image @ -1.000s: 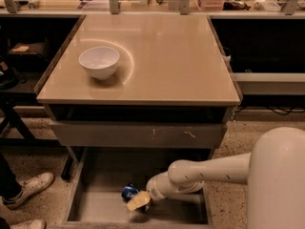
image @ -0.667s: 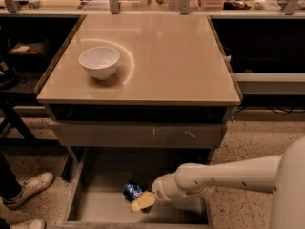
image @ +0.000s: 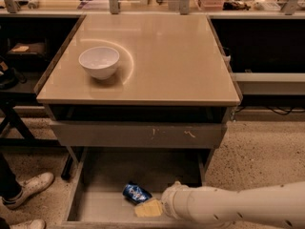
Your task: Place pepsi can into middle drawer
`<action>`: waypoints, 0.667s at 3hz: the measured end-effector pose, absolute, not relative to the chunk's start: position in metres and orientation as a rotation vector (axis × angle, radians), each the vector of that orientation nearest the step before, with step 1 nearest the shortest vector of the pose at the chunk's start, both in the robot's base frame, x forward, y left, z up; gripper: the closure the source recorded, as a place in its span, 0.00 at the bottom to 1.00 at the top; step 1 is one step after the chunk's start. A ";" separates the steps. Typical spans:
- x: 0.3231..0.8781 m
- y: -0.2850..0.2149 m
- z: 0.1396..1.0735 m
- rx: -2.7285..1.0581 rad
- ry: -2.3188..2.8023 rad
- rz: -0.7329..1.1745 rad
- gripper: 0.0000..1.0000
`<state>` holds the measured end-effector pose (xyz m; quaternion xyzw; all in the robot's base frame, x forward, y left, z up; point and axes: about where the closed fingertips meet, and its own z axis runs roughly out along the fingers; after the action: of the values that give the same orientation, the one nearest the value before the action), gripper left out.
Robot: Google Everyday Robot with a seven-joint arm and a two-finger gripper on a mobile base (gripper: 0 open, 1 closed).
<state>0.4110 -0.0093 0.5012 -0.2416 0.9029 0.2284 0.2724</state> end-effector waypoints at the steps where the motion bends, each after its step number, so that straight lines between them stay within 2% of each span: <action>1: 0.375 -0.022 0.527 -0.536 2.455 0.510 0.00; 2: 0.336 -0.053 0.531 -0.514 2.514 0.404 0.00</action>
Offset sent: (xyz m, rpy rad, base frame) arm -0.0266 -0.0086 0.0231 -0.0331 -0.0162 -0.0940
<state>0.3355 -0.0529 0.5309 -0.1907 0.9322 0.1499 0.2685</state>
